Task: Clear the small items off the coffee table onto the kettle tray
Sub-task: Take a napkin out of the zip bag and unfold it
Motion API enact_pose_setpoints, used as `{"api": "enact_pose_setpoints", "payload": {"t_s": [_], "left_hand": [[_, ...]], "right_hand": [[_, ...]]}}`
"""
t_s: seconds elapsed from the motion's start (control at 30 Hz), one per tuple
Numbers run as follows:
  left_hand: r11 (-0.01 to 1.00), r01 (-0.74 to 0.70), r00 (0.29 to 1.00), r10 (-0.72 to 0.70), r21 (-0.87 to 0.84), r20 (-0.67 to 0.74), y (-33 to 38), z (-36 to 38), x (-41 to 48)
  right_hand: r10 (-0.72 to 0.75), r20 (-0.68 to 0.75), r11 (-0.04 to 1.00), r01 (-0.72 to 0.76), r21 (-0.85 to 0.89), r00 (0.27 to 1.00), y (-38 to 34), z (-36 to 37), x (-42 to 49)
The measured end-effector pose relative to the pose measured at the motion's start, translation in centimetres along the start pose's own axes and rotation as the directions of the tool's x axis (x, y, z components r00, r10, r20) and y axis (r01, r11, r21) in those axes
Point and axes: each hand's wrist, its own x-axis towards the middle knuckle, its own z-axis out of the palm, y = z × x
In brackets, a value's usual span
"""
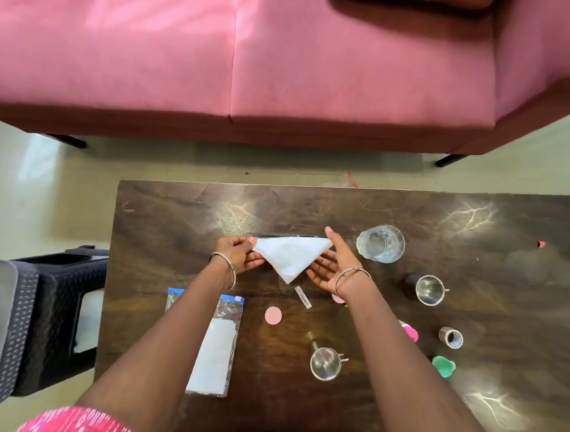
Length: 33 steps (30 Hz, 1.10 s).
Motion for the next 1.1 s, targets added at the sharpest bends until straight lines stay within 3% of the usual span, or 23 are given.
{"api": "enact_pose_setpoints", "payload": {"t_s": [0.27,0.77,0.93,1.1], "left_hand": [[0.999,-0.009,1.000,0.009,-0.033,0.010,0.5,0.1,1.2],[1.000,0.013,0.996,-0.011,0.022,-0.088,0.0,0.3,4.2],[0.996,-0.010,0.995,0.019,0.093,-0.096,-0.5,0.0,5.2],[0.989,-0.034,0.994,0.049,0.144,-0.098,-0.8,-0.4,6.0]], "right_hand": [[-0.134,-0.098,0.989,0.140,0.052,0.986,0.1,0.5,0.6],[-0.286,-0.259,0.913,0.180,-0.366,0.922,-0.6,1.3,6.4],[-0.400,-0.296,0.799,0.172,-0.577,0.867,-0.5,0.8,7.9],[-0.445,-0.260,0.727,0.176,-0.664,0.857,-0.7,0.7,8.6]]}}
